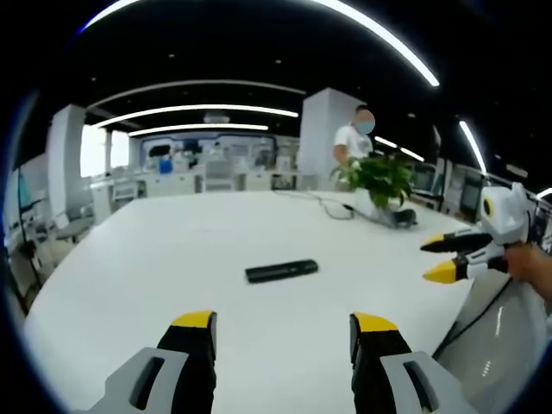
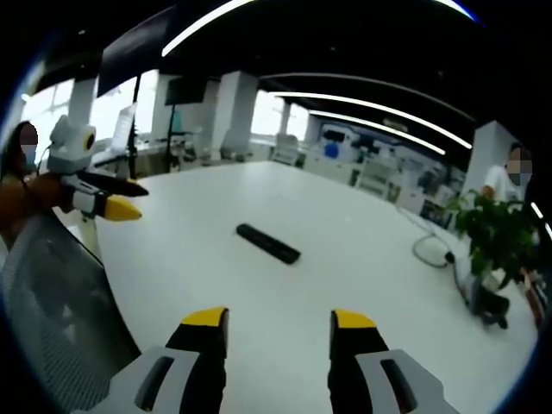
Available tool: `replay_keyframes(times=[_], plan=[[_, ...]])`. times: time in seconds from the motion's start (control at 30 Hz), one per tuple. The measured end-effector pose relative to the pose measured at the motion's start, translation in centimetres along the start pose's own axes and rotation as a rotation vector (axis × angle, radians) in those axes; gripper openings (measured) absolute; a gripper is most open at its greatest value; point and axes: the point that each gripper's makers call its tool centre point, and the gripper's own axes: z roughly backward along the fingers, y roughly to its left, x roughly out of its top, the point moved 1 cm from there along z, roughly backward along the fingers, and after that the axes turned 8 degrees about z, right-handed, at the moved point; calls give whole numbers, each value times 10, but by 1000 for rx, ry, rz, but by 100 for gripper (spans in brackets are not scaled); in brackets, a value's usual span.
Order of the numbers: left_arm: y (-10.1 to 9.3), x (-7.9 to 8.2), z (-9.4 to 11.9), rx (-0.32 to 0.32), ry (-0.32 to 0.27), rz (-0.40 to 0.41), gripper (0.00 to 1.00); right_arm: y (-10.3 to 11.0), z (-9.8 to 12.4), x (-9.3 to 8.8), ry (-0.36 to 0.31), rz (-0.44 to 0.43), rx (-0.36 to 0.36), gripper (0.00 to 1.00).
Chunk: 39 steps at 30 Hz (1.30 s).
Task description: Press the specified remote control buttons in sequence, fully releasing each button before pressing the next.
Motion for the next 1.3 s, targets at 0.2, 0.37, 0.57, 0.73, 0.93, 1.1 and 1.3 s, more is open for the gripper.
replay_keyframes(times=[0.2, 0.37, 0.57, 0.73, 0.93, 1.1, 1.3], plan=[[1, 0, 0, 4, 1, 7, 64, -1, 1, 2, -12, -22, 0, 45], [0, -3, -2, 3, 18, 1, 65, -1, 1, 2, -16, -41, 5, 46], [3, -3, -3, 10, 27, -21, 65, -1, 0, 1, -13, -63, 18, 47], [8, -4, -1, 25, 30, -21, 64, 1, -1, 1, -16, -89, 35, 48], [11, -4, -1, 29, 33, -28, 64, 1, -2, 1, -15, -95, 43, 48], [12, -8, -2, 28, 50, -49, 65, 2, -3, 1, -18, -112, 55, 48], [15, -6, -5, 25, 56, -16, 65, 6, -7, 7, -28, -122, 83, 48]])
